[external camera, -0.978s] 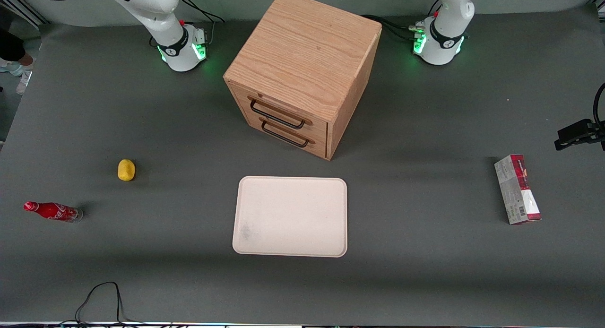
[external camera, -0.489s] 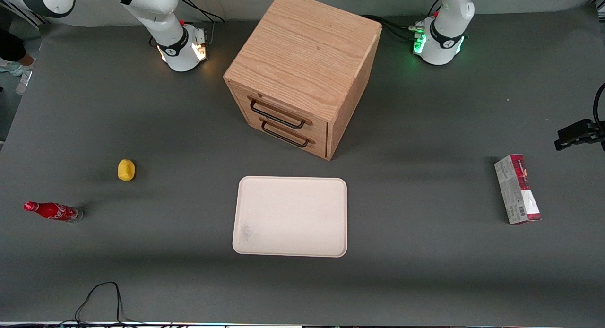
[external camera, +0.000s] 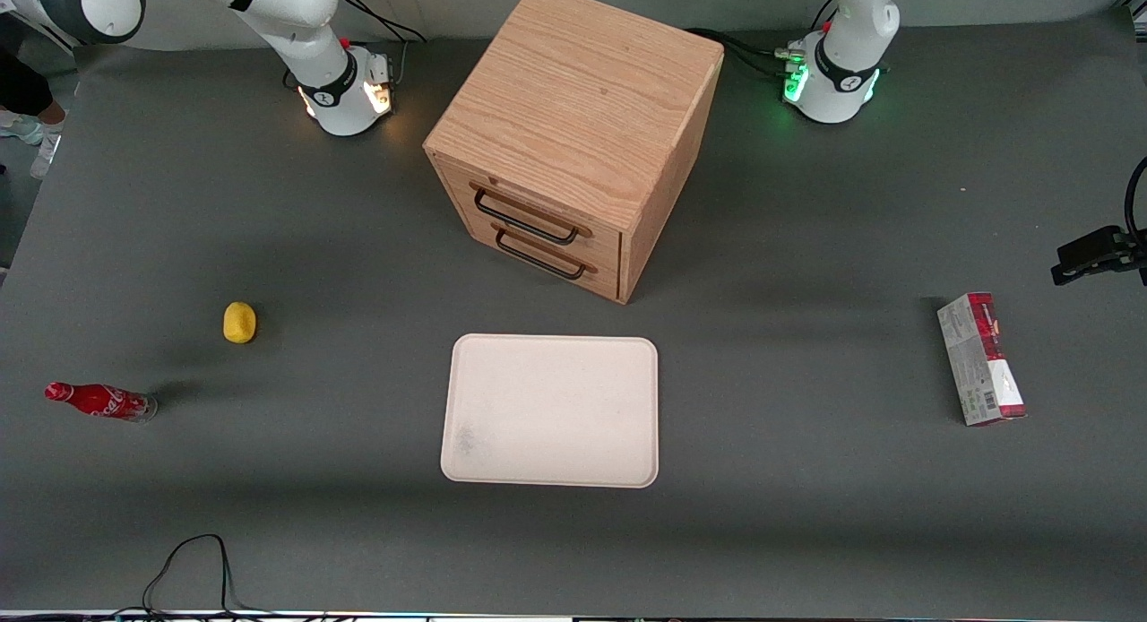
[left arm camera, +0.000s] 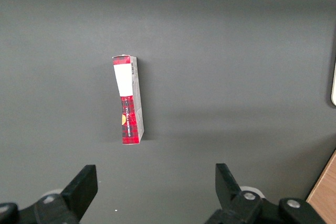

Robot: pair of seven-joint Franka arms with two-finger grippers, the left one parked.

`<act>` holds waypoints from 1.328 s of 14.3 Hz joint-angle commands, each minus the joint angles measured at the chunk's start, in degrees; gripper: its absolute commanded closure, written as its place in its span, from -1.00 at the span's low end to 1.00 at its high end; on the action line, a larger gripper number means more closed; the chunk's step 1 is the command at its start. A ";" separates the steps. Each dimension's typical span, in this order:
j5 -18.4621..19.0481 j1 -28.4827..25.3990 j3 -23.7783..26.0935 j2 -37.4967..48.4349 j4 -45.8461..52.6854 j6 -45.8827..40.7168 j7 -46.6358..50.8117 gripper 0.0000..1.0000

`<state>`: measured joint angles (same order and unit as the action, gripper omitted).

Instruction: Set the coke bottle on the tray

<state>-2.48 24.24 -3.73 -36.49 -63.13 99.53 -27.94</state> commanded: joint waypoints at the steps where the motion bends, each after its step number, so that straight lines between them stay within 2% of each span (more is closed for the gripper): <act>1: -1.03 -0.07 0.04 1.24 -5.76 4.69 -1.42 -1.00; 8: -1.21 -0.07 0.21 -3.06 -9.29 12.08 -1.51 -1.00; 15: -0.86 -0.94 0.21 -5.44 -9.20 14.37 -1.33 -0.99; 16: -0.77 -1.21 0.30 -5.44 -9.29 14.37 -1.42 -0.66; 17: -0.77 -1.21 0.30 -5.44 -9.29 14.37 -1.42 -0.23; 19: -0.68 -1.12 0.21 -5.44 -9.29 14.20 -2.20 0.24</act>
<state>-2.48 23.14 -3.23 -41.99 -72.56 113.53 -28.05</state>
